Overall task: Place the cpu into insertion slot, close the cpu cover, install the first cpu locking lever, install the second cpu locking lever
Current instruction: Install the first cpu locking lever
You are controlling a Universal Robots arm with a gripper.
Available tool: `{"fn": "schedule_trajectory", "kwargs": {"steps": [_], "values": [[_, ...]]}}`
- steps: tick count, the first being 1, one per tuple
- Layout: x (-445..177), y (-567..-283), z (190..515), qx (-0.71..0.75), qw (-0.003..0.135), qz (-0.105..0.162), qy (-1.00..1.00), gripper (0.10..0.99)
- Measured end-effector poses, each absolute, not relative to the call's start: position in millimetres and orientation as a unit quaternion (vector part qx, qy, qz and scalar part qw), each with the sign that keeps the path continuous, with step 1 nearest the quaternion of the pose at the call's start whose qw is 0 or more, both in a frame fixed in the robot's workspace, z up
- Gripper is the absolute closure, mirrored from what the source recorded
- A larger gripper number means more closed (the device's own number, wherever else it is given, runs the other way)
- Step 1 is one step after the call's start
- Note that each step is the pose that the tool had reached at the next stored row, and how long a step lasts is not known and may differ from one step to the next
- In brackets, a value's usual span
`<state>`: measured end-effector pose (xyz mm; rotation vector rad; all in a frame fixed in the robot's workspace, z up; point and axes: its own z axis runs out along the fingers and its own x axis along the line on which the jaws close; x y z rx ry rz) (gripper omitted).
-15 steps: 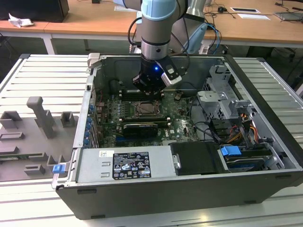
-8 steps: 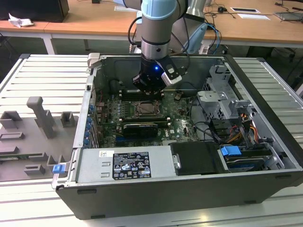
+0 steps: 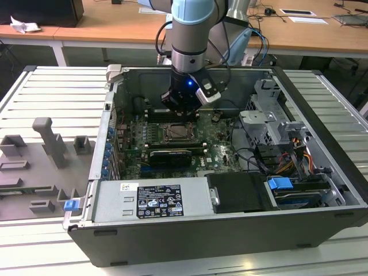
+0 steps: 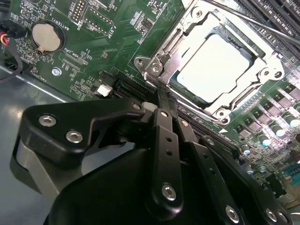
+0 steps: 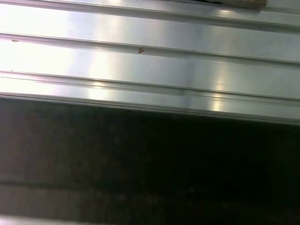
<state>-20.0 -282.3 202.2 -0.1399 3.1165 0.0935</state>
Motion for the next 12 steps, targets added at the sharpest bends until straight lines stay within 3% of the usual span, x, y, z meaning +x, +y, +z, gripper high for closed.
{"fn": "schedule_trajectory", "kwargs": {"steps": [12], "values": [[-20.1, -282.5, 203.5, -0.045, 0.01, 0.034, 0.998, 0.98]]}}
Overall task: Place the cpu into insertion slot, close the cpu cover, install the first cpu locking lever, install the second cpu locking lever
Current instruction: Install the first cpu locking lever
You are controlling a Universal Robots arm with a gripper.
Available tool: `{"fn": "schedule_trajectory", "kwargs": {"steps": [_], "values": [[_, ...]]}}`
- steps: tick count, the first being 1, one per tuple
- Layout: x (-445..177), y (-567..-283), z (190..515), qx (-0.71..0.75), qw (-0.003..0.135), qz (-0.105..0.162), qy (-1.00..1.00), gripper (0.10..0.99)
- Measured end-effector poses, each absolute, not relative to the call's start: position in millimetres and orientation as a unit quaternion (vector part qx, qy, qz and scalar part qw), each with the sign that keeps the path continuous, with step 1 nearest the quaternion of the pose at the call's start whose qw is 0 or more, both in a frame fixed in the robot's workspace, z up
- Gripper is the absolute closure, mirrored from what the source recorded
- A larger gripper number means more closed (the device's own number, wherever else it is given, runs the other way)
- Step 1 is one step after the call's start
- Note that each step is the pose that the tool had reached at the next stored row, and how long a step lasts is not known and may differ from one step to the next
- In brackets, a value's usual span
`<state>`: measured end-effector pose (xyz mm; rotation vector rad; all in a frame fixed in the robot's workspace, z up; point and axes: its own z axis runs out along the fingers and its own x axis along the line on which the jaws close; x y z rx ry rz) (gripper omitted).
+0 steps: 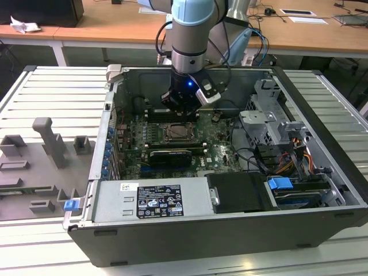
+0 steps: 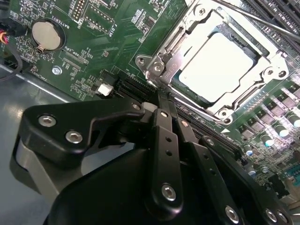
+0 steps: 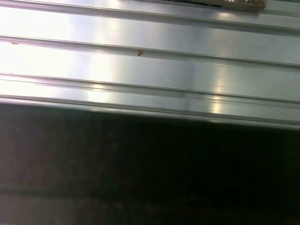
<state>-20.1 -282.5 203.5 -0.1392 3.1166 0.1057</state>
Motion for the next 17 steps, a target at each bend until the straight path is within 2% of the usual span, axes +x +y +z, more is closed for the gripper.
{"fn": "schedule_trajectory", "kwargs": {"steps": [8, 17], "values": [[-20.1, -282.5, 216.8, -0.045, 0.01, 0.034, 0.998, 0.98], [-20.1, -291.5, 216.9, -0.045, 0.01, 0.034, 0.998, 0.98]]}}
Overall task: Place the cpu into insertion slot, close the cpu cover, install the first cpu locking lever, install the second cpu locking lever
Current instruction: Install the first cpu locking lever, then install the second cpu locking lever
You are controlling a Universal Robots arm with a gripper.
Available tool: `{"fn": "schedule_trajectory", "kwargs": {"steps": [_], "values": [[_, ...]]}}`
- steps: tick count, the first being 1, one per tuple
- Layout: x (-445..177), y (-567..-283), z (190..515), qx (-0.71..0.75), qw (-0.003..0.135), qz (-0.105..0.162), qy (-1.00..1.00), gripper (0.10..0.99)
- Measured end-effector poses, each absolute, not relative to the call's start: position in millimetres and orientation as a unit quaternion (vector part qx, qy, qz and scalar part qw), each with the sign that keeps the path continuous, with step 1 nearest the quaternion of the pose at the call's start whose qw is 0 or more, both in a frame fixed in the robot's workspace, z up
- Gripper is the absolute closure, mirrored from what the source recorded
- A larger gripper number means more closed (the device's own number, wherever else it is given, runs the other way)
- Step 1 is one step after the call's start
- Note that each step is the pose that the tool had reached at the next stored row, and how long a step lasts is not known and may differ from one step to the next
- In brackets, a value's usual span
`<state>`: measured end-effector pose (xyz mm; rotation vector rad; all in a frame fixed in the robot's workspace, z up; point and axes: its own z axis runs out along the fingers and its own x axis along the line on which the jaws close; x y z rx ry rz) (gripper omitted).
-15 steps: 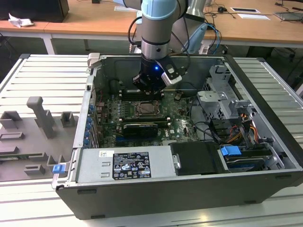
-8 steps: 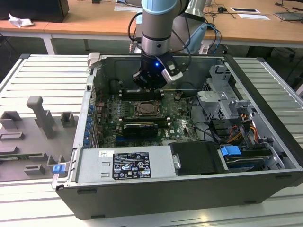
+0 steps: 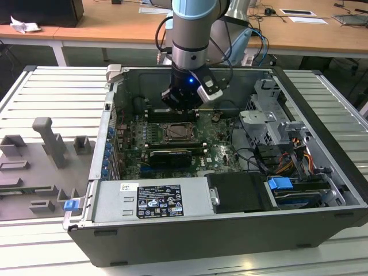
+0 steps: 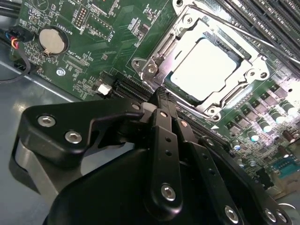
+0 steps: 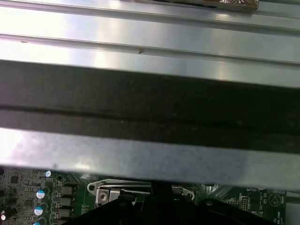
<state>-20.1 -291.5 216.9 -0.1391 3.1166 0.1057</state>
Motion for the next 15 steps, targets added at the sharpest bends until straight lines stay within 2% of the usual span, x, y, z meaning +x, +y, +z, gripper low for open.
{"fn": "schedule_trajectory", "kwargs": {"steps": [15], "values": [[-20.1, -304.4, 216.9, -0.045, 0.01, 0.034, 0.998, 0.98]]}}
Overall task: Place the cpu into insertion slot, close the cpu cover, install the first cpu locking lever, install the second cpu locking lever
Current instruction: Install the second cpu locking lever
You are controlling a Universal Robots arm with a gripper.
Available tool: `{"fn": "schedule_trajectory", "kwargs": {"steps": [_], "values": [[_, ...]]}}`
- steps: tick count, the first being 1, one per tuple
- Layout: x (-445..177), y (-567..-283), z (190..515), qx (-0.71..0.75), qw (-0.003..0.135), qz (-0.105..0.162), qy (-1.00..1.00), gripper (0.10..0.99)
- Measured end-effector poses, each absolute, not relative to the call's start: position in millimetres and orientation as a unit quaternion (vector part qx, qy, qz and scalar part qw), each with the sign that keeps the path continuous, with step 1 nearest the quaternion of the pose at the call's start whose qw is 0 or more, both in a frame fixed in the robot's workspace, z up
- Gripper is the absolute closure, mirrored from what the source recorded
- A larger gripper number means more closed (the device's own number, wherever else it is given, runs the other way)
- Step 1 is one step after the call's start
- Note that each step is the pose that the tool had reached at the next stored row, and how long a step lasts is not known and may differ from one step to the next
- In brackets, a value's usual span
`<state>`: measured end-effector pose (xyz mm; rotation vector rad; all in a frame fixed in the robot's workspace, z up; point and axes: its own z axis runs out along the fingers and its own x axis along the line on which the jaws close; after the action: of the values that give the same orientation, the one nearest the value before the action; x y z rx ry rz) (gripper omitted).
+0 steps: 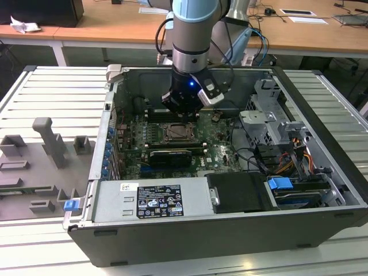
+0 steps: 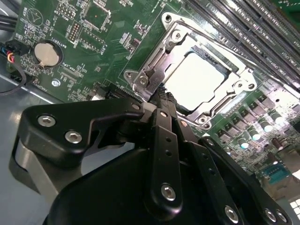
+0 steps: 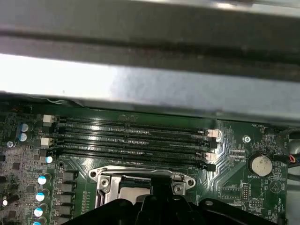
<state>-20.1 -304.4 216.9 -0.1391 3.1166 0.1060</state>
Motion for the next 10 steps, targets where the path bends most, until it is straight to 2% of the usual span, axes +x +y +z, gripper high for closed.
{"fn": "schedule_trajectory", "kwargs": {"steps": [10], "values": [[-20.0, -304.9, 256.4, -0.044, 0.01, 0.034, 0.998, 0.98]]}}
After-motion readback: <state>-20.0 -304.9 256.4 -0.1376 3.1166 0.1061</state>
